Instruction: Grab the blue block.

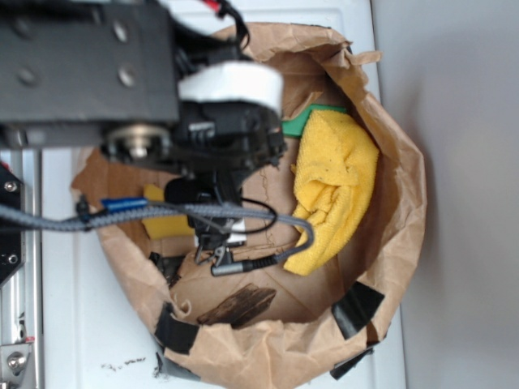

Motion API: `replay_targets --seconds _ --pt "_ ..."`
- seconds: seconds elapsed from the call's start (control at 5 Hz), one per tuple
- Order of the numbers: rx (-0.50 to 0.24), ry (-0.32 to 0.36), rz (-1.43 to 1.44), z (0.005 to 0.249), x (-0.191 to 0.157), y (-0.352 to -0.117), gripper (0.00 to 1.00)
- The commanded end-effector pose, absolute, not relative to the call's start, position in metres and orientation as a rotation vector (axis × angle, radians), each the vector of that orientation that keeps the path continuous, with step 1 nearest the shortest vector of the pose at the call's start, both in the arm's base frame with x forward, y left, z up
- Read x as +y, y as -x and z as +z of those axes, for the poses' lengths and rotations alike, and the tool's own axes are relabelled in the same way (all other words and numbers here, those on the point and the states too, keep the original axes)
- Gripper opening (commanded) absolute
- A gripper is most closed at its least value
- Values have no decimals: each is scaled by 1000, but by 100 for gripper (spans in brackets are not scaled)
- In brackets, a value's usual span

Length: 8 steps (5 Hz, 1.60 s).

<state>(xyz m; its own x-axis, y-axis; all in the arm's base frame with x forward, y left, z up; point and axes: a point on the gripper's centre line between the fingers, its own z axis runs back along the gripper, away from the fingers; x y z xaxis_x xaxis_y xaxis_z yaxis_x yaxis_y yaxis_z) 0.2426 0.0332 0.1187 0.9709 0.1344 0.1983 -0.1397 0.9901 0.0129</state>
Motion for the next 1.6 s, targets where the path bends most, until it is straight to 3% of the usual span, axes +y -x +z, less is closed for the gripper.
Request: replay_targets --seconds 0.0,0.2,0.8,1.0,1.4 --pt "-258 -88 159 98 59 -254 100" --pt "-331 -123 194 92 68 -258 100" --pt "-220 -111 229 115 108 -266 100" --pt "-183 -118 232 114 118 -256 100" --pt "-217 -100 230 100 111 -242 100"
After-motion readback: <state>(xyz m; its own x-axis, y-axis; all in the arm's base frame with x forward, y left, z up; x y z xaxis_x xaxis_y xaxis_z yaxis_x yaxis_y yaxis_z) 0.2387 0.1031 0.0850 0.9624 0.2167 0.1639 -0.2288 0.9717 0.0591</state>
